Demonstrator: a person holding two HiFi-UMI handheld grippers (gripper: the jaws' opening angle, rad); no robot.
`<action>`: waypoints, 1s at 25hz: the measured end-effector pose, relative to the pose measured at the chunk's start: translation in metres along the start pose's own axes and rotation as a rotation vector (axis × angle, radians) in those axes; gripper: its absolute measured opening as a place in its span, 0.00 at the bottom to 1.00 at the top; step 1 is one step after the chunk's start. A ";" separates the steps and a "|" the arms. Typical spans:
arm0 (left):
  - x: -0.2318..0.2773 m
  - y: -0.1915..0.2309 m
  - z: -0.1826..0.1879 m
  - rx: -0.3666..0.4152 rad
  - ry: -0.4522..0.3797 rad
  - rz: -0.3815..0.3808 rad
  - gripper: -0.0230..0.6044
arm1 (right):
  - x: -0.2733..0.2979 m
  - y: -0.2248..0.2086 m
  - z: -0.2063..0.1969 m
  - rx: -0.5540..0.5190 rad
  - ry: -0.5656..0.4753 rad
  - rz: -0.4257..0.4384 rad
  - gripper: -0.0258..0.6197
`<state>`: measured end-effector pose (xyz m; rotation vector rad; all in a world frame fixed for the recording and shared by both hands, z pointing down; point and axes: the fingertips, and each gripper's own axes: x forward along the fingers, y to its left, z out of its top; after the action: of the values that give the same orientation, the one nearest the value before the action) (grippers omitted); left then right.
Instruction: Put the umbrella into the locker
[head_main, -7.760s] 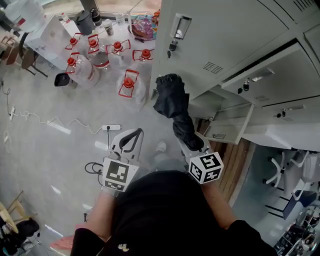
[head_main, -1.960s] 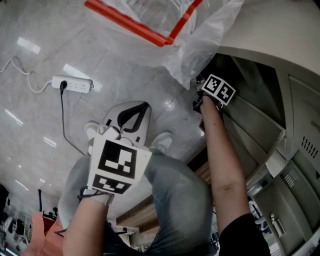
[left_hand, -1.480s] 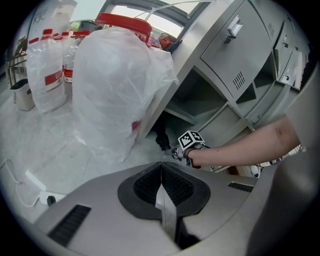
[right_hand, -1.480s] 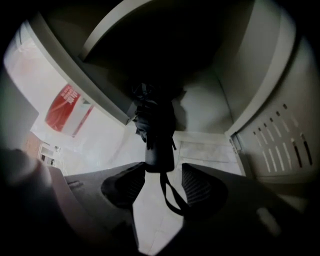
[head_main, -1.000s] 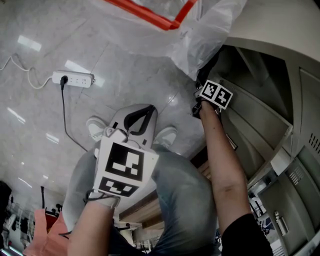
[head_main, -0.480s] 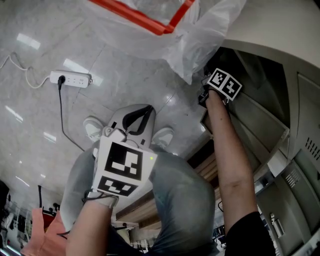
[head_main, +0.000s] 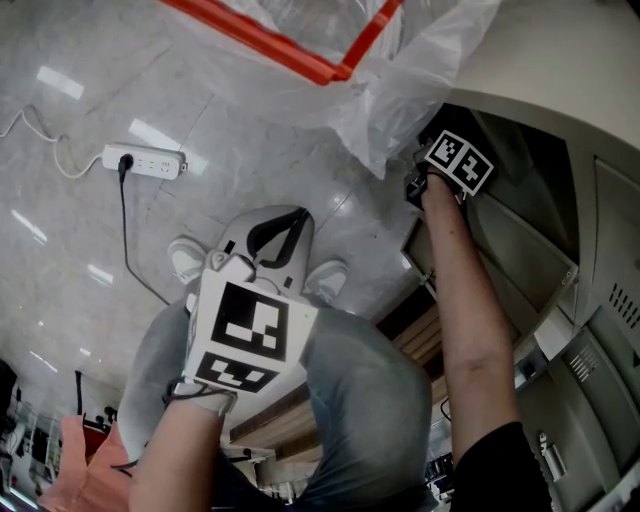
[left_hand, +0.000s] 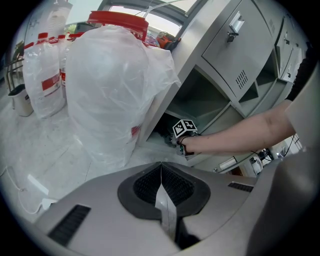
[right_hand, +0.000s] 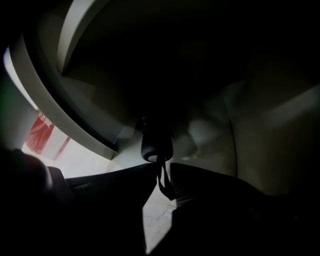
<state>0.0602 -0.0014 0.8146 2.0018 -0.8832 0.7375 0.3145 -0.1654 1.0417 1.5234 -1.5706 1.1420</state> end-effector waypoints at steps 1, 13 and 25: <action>0.000 0.000 0.001 0.000 -0.001 0.000 0.05 | 0.001 0.000 -0.001 -0.005 0.004 0.006 0.16; 0.004 -0.020 -0.007 -0.059 0.004 -0.022 0.05 | -0.035 -0.014 -0.015 0.098 0.019 -0.002 0.19; -0.047 -0.047 -0.047 -0.186 0.021 0.045 0.05 | -0.147 0.055 -0.063 -0.007 0.071 0.129 0.11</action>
<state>0.0610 0.0736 0.7824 1.8128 -0.9519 0.6751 0.2687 -0.0505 0.9259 1.3782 -1.6432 1.2464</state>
